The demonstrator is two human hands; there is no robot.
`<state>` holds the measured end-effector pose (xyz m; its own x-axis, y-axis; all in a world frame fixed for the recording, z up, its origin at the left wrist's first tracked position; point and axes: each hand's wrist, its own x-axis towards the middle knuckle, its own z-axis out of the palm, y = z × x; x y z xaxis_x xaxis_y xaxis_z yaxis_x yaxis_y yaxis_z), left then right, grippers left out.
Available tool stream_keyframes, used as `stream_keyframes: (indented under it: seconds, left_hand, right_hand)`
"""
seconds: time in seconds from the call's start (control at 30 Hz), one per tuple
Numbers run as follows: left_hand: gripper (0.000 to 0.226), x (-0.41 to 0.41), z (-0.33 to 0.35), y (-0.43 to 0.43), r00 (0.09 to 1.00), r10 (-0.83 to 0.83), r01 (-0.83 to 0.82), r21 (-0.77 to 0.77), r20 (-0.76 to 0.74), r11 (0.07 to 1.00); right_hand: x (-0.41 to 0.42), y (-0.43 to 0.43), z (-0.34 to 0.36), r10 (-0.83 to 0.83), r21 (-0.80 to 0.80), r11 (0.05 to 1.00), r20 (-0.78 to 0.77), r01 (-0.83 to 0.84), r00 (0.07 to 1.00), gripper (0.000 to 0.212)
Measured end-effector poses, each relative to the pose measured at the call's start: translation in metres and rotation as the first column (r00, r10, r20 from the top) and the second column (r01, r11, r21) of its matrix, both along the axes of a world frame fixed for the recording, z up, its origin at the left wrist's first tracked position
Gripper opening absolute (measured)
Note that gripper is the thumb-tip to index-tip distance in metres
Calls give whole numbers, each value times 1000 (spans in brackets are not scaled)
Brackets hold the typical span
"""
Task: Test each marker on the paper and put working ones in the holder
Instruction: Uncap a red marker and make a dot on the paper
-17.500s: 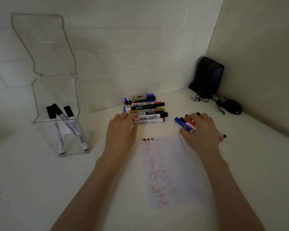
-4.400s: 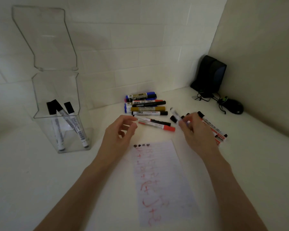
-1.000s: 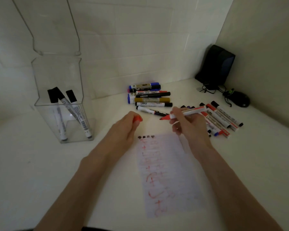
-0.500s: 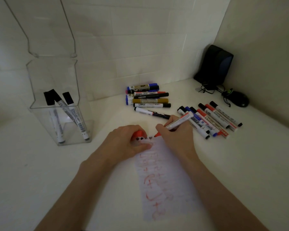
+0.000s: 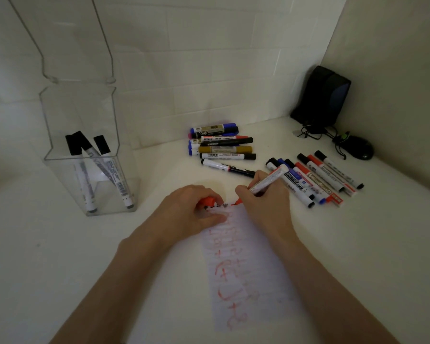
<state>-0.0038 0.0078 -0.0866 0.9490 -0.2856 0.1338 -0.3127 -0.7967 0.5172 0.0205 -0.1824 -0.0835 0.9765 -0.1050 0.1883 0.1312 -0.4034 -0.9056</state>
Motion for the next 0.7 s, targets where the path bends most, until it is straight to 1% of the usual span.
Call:
stream_keyframes:
  seconds: [0.1, 0.23, 0.37, 0.5, 0.7]
  left_hand:
    - [36, 0, 0, 0, 1000, 1, -1, -2, -1, 1000]
    - [36, -1, 0, 0, 1000, 3, -3, 1, 4, 1000]
    - [35, -1, 1, -1, 1000, 10, -10, 5, -6, 1000]
    - [37, -1, 0, 0, 1000, 11, -11, 5, 0, 1000]
    - [36, -2, 1, 0, 1000, 8, -8, 5, -5, 1000]
  right_hand:
    - [0, -1, 1, -6, 34, 999, -22, 7, 1000, 30]
    - [-2, 0, 0, 39, 8, 999, -18, -39, 999, 30]
    - [0, -2, 1, 8, 32, 999, -18, -7, 1000, 26]
    - [-2, 0, 1, 32, 45, 999, -37, -30, 999, 27]
    - [0, -1, 1, 14, 48, 999, -44, -12, 999, 27]
